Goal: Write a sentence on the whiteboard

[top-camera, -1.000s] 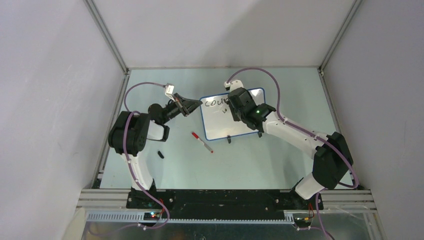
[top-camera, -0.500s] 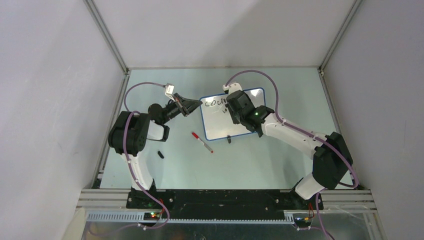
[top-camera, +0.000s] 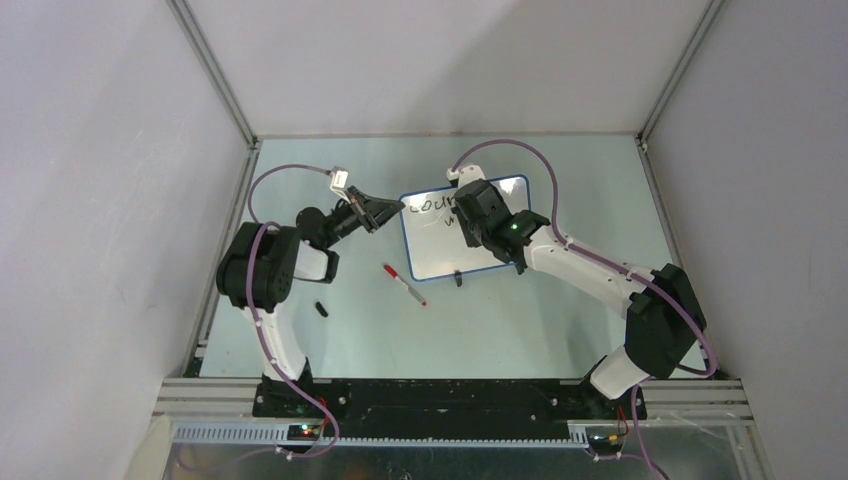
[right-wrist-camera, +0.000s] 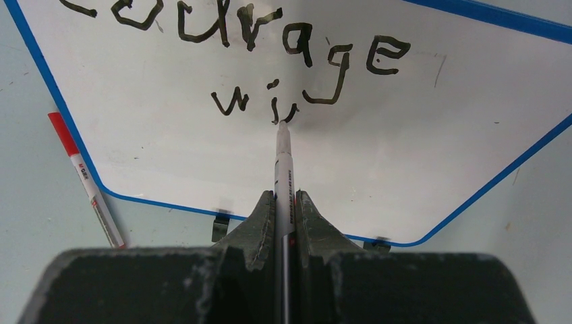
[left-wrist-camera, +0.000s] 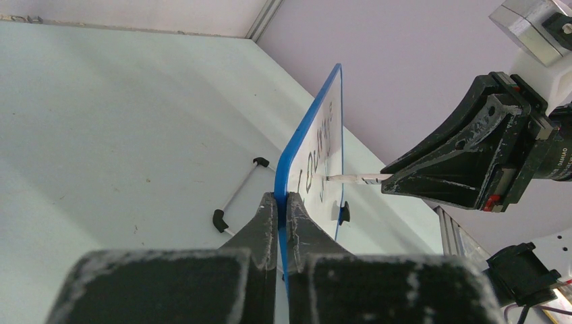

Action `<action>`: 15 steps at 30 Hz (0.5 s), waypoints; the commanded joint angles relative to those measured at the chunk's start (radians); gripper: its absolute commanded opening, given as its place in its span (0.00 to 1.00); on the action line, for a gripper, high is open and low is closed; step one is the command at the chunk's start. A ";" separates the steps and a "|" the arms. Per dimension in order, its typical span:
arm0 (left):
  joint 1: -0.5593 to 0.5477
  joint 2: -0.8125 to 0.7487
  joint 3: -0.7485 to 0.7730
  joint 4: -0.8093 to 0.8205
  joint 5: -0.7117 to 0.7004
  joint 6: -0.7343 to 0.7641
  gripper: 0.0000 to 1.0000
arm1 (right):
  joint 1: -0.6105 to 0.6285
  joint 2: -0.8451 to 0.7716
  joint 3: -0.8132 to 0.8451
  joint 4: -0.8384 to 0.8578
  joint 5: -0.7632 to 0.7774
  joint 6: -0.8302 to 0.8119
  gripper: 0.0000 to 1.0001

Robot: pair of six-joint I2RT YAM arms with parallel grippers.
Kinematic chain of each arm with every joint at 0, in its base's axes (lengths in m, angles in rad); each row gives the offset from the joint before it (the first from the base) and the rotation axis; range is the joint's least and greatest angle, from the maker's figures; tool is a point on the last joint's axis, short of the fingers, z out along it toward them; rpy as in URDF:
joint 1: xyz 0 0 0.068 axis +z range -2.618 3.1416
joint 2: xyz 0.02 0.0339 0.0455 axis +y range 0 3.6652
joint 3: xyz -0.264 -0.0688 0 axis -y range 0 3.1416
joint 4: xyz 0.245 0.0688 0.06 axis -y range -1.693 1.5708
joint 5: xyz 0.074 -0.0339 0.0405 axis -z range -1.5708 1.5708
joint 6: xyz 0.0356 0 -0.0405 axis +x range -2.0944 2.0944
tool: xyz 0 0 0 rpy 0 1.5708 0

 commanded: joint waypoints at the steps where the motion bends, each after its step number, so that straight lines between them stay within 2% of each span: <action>1: 0.002 -0.023 -0.011 0.038 0.022 0.058 0.00 | -0.015 0.013 0.026 0.038 0.015 -0.014 0.00; 15: 0.002 -0.020 -0.008 0.038 0.023 0.057 0.00 | -0.022 0.005 0.049 0.034 0.022 -0.022 0.00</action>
